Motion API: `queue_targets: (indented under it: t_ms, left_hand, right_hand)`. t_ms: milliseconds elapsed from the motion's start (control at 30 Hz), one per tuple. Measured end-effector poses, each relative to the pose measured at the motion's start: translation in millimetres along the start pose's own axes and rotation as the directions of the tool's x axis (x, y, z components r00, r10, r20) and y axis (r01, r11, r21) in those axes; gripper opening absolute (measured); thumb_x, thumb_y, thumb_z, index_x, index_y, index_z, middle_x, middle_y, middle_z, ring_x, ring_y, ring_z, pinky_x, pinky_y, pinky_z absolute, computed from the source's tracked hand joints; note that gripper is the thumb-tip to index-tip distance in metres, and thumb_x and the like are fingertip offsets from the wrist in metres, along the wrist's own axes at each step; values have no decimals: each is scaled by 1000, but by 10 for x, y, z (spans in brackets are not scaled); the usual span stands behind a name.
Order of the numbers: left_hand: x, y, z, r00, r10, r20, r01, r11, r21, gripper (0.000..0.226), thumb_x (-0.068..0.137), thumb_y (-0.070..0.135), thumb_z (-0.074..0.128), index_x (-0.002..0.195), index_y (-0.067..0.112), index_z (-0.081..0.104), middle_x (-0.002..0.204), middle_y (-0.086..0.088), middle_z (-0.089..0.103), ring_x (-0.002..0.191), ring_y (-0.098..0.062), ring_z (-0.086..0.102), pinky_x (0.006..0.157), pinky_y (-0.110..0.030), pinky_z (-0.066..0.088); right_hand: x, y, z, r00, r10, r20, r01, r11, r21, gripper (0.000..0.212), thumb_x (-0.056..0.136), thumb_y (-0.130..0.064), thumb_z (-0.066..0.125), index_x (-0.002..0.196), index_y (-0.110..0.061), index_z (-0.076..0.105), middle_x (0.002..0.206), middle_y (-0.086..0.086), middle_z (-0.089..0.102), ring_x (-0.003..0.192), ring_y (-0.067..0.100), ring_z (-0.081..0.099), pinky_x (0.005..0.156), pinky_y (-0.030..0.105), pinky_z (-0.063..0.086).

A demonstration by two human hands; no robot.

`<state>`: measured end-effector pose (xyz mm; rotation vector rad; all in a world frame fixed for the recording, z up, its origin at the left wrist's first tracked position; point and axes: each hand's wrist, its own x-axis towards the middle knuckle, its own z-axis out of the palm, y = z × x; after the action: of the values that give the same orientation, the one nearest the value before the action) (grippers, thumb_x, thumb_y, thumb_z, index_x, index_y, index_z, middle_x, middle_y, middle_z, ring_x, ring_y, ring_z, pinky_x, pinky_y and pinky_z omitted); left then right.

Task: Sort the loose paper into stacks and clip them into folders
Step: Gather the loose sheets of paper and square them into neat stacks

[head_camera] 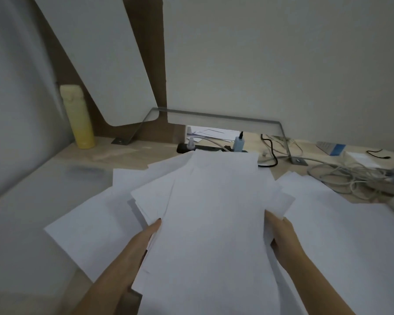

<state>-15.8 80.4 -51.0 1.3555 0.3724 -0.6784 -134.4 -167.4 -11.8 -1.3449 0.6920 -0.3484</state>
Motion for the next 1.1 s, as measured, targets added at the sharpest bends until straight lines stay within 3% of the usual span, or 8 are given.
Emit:
queue_targets:
  t_ms: [100, 167, 367, 467, 567, 633, 867, 1100]
  left_hand:
    - [9, -39, 45, 998, 15, -56, -10, 997, 77, 37, 97, 16, 44, 127, -5, 49, 118, -22, 62, 103, -33, 56, 84, -29, 43]
    - [-32, -54, 97, 999, 31, -44, -26, 993, 113, 42, 97, 13, 45, 133, -8, 42, 138, -23, 47, 112, -33, 53, 86, -28, 42]
    - [-168, -130, 65, 999, 42, 7, -42, 968, 248, 36, 96, 4, 45, 129, -11, 46, 51, 4, 66, 45, -3, 63, 45, -10, 46]
    - [-191, -144, 89, 999, 45, 1, -43, 960, 278, 39, 95, 4, 45, 132, -9, 43, 88, -10, 73, 56, -8, 65, 46, -8, 46]
    - [-201, -170, 93, 998, 56, 0, -55, 988, 145, 44, 97, 19, 45, 135, -4, 41, 139, -19, 47, 116, -26, 52, 98, -22, 38]
    - [-222, -208, 106, 998, 66, 8, -66, 994, 84, 49, 98, 28, 44, 138, 1, 39, 143, -15, 43, 131, -27, 41, 110, -31, 27]
    - [-423, -227, 150, 988, 36, 152, -42, 999, 32, 31, 96, 25, 48, 117, 6, 59, 107, -9, 67, 86, -18, 61, 84, -33, 47]
    - [-308, -1, 56, 981, 164, 106, -166, 986, 10, 33, 99, 18, 39, 127, 5, 51, 126, -15, 58, 106, -28, 56, 103, -43, 40]
  right_hand:
    - [-51, 136, -82, 963, 183, 197, -162, 980, -116, 30, 87, -30, 61, 110, -12, 65, 106, 11, 72, 97, 30, 67, 90, 47, 51]
    - [-75, 157, -60, 983, 117, 143, -82, 970, -227, 38, 81, -34, 67, 110, -9, 62, 105, 9, 68, 94, 29, 66, 88, 42, 50]
    - [-177, 78, -30, 966, -210, -150, 90, 818, -569, 64, 90, -33, 53, 144, -10, 28, 147, 13, 22, 131, 33, 36, 106, 43, 34]
    - [-236, 125, -44, 982, -64, -180, -39, 854, -519, 46, 94, -36, 45, 129, -6, 49, 137, 17, 37, 121, 32, 46, 102, 40, 34]
    - [-338, 119, -44, 990, 129, -56, -139, 840, -524, 27, 92, -38, 48, 72, -20, 45, 72, 4, 46, 63, 17, 46, 63, 28, 38]
    - [-372, 88, -49, 983, 181, -4, -159, 853, -496, 27, 90, -41, 51, 77, -18, 43, 66, -1, 42, 57, 14, 41, 58, 24, 36]
    - [-466, 143, -51, 988, 141, 58, -92, 853, -513, 13, 88, -9, 54, 97, -7, 64, 92, 14, 69, 84, 33, 66, 83, 44, 52]
    - [-352, -176, -760, 987, 16, -157, -73, 928, -366, 22, 88, -6, 55, 109, -2, 61, 92, 17, 68, 88, 36, 64, 87, 49, 50]
